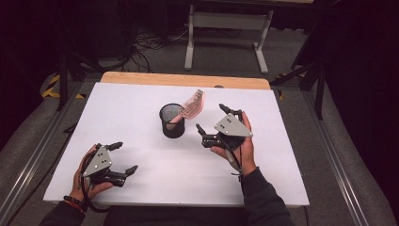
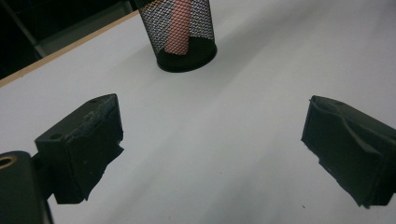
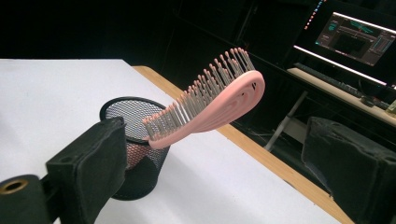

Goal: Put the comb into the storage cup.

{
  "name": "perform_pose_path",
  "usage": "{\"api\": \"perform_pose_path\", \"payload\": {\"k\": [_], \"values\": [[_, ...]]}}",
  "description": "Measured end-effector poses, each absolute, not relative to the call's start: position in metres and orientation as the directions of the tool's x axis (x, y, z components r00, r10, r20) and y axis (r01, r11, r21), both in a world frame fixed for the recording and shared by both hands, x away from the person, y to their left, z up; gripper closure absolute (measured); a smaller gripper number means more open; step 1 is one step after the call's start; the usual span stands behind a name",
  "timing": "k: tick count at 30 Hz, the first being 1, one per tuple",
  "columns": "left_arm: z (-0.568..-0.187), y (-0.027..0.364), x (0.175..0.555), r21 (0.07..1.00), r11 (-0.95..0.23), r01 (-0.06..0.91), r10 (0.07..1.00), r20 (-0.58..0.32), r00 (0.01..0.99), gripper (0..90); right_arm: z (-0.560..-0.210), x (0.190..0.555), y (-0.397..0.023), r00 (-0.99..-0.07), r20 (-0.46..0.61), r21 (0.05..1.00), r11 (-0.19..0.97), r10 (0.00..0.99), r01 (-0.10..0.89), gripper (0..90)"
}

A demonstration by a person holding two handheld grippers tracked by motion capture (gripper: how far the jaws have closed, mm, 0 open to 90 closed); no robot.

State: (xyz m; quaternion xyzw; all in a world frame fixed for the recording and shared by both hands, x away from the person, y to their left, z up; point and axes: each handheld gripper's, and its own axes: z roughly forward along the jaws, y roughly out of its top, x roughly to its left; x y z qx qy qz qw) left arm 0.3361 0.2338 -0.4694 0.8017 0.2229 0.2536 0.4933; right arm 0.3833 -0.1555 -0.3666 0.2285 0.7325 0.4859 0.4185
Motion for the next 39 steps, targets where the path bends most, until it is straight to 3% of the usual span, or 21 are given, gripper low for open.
{"api": "perform_pose_path", "payload": {"k": [39], "values": [[-0.469,0.234,0.336,0.906,-0.411,0.107,0.606,0.183,0.774,6.1,-0.362,0.361,-0.171,-0.539,-0.437,0.886,0.449,0.72,-0.118,7.8]]}}
